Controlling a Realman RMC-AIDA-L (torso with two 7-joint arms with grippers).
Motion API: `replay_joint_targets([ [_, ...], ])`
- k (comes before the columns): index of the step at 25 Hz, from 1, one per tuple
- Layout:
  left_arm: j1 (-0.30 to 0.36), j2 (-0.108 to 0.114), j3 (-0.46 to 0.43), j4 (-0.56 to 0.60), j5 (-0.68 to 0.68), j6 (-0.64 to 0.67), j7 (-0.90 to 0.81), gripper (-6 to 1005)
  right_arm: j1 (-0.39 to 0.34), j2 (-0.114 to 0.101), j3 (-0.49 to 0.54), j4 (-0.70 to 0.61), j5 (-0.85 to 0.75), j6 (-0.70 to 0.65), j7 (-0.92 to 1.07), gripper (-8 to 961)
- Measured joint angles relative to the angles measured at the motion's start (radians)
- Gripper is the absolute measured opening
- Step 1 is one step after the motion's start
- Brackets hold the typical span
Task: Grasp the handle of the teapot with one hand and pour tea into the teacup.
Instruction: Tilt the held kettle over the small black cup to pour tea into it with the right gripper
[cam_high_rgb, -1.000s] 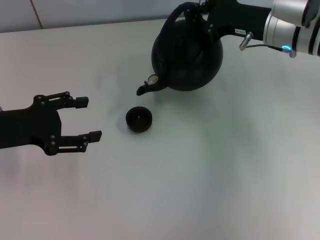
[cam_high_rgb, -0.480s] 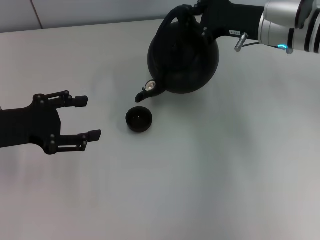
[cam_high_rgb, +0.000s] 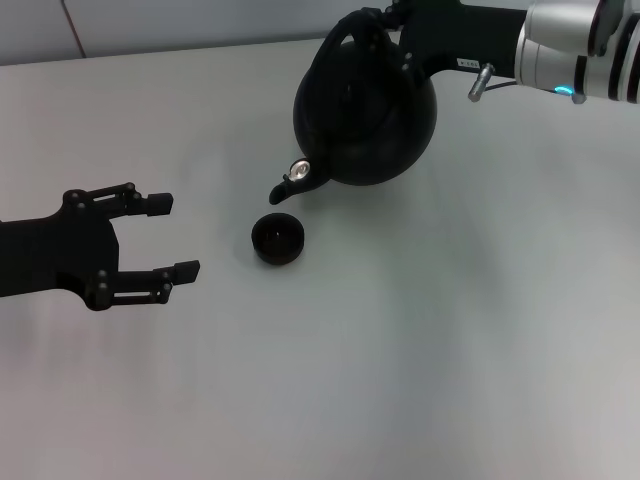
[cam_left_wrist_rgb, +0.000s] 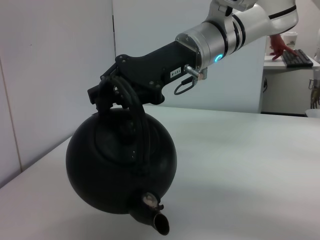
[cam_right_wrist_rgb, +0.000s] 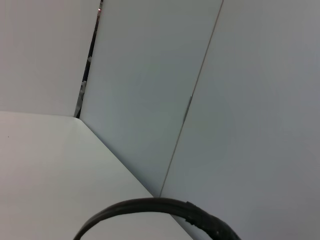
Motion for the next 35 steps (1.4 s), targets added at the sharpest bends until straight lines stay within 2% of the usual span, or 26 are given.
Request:
replay_joint_targets([
  [24, -0.005, -0.006, 0.0, 0.009, 0.0, -0.012, 0.0, 829, -0.023, 0.0, -0.04, -0.058, -0.009, -0.001, -0.005, 137],
  [35, -0.006, -0.012, 0.0, 0.009, 0.0, -0.024, 0.011, 829, -0.04, 0.0, -0.107, -0.102, -0.009, 0.02, 0.005, 137],
])
